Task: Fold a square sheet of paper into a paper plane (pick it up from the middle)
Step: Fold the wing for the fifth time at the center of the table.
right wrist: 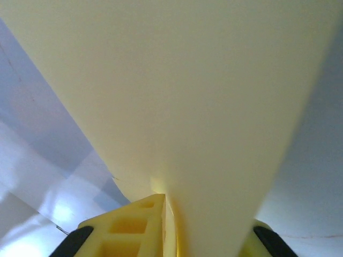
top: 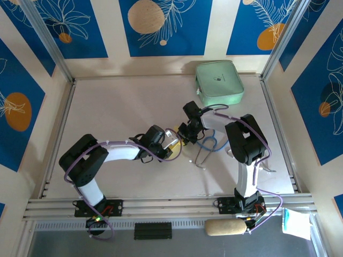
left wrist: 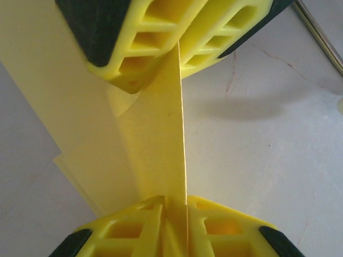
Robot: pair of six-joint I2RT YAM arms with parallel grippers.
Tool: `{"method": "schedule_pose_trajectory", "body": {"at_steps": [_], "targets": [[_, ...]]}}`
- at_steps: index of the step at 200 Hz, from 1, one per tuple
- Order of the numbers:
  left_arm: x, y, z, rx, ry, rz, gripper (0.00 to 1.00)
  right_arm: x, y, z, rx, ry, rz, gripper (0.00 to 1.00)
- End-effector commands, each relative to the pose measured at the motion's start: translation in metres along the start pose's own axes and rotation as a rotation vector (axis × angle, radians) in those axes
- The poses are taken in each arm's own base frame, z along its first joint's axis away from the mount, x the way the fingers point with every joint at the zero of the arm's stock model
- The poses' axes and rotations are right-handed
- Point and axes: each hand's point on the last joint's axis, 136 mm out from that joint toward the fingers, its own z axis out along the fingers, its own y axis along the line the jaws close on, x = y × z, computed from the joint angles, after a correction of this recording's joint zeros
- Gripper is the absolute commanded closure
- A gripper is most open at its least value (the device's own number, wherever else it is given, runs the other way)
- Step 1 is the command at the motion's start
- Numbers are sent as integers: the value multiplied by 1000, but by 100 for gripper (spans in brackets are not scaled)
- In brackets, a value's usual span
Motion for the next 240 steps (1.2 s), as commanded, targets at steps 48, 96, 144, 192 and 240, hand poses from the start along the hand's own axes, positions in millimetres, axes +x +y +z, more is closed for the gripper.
{"method": "schedule_pose_trajectory", "body": {"at_steps": [48, 96, 144, 192, 240], "targets": [[15, 8, 4, -36, 64, 32, 78, 2, -4, 4, 9, 53, 25, 89], [15, 13, 2, -66, 70, 70, 70, 3, 0, 2, -6, 67, 28, 93], [11, 14, -5, -86, 53, 118, 67, 3, 5, -4, -35, 80, 28, 97], [12, 13, -2, -74, 53, 122, 75, 4, 7, -4, -42, 91, 29, 97], [13, 8, -1, -43, 55, 106, 88, 2, 5, -6, -43, 82, 29, 80]]}}
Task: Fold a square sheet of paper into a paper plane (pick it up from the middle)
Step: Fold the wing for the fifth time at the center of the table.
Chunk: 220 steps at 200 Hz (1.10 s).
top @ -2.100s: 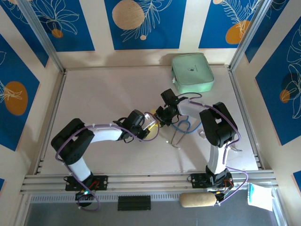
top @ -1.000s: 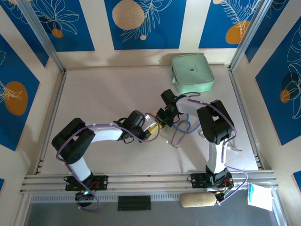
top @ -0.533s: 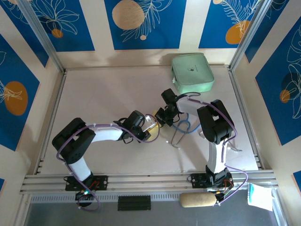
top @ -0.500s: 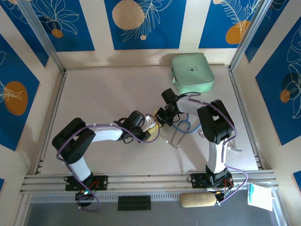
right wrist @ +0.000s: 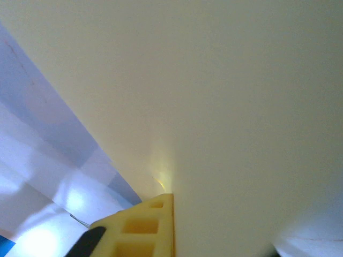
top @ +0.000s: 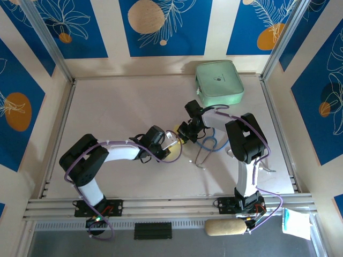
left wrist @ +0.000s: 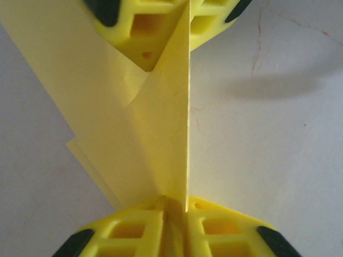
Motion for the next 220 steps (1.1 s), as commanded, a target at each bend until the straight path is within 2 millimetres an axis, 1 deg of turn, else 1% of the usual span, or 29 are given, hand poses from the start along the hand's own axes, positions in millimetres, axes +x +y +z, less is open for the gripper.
{"method": "schedule_pose_trajectory", "body": {"at_steps": [1, 5, 36, 67, 94, 124, 145, 162, 182, 205, 220], "targets": [[5, -5, -2, 31, 19, 3, 88, 4, 1, -4, -5, 33, 5, 80], [6, -6, -1, 35, 20, 0, 89, 4, 1, -5, -6, 32, 2, 76], [5, -11, -1, 74, 18, -36, 94, -1, 5, -16, -15, 5, -33, 59], [3, -14, 0, 121, 23, -104, 98, -10, 11, -30, -45, -29, -85, 50], [1, -15, 2, 149, 48, -167, 100, -20, 16, -46, -81, -68, -145, 47], [4, -16, 3, 187, 96, -243, 100, -38, 17, -71, -122, -150, -212, 45], [4, -16, 3, 220, 110, -318, 100, -44, 19, -87, -176, -190, -261, 45], [3, -15, 3, 248, 101, -389, 100, -46, 20, -97, -229, -227, -306, 45], [0, -11, 2, 281, 71, -482, 100, -45, 19, -105, -281, -257, -356, 46], [-3, -3, -2, 299, 15, -584, 100, -41, 17, -108, -315, -275, -405, 46], [-5, 5, -5, 309, -28, -658, 100, -35, 17, -105, -343, -266, -437, 48]]}}
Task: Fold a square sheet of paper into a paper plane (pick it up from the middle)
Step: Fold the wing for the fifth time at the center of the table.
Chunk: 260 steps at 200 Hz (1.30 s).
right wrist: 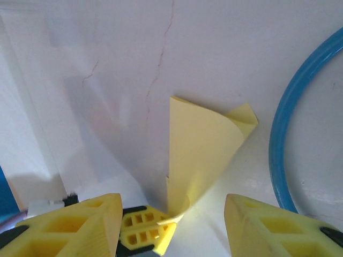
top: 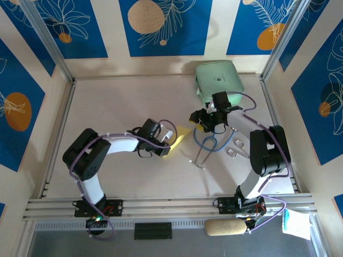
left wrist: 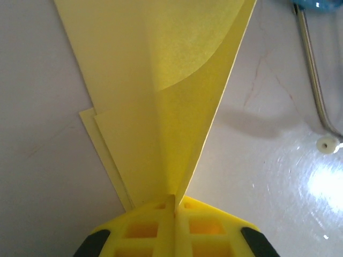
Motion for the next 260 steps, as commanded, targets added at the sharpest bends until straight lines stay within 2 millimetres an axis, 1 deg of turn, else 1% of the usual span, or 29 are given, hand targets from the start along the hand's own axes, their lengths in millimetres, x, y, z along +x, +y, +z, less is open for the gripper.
{"method": "schedule_pose_trajectory", "body": {"at_steps": [1, 19, 44, 78, 118, 139, 162, 239, 260], "targets": [[-2, 0, -6, 78, -53, -150, 100, 7, 15, -3, -97, 1, -103, 48], [-6, 5, -9, 100, -87, -219, 100, 18, 19, 1, -132, 19, -134, 50], [-7, 6, -9, 122, -95, -279, 100, 36, 25, 13, -155, 53, -180, 55], [-8, 5, -6, 158, -88, -357, 100, 61, 32, 34, -178, 97, -249, 61], [-5, 10, 0, 160, -76, -437, 100, 80, 42, 56, -219, 159, -290, 70], [-4, 11, 1, 169, -85, -461, 100, 82, 42, 67, -223, 177, -286, 72], [-1, 13, 3, 173, -90, -480, 100, 79, 43, 77, -238, 192, -287, 74], [10, 18, 6, 152, -74, -478, 100, 72, 48, 93, -242, 230, -310, 74], [13, 18, 6, 149, -71, -480, 98, 72, 47, 98, -239, 241, -307, 74]]}}
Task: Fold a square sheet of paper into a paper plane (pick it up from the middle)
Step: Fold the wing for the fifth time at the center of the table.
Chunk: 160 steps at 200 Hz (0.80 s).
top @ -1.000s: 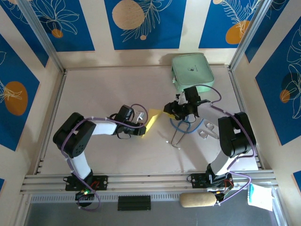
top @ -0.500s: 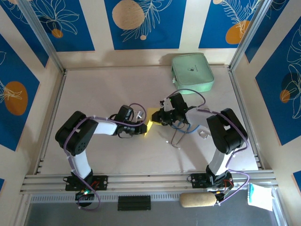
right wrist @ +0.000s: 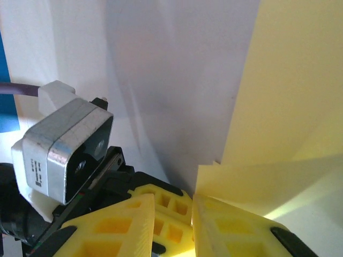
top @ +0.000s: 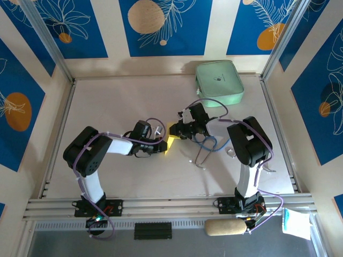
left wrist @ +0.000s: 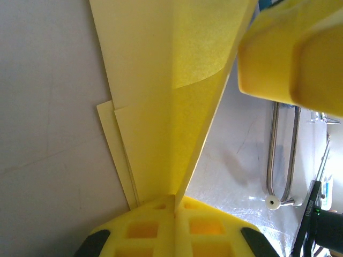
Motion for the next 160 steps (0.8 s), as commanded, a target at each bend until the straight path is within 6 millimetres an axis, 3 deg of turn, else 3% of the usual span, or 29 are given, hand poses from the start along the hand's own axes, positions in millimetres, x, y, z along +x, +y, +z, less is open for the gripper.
{"method": "schedule_pose_trajectory", "body": {"at_steps": [1, 101, 135, 160], "targets": [[15, 18, 2, -34, 38, -29, 98, 2, 2, 7, -19, 38, -16, 74], [17, 21, 3, -45, 45, -39, 84, 3, -2, 21, -32, 87, 5, 77], [18, 22, 4, -48, 49, -48, 84, 3, -4, 24, -31, 103, 10, 77], [20, 26, 4, -63, 53, -59, 89, 3, -5, 24, -23, 103, 14, 78]]}}
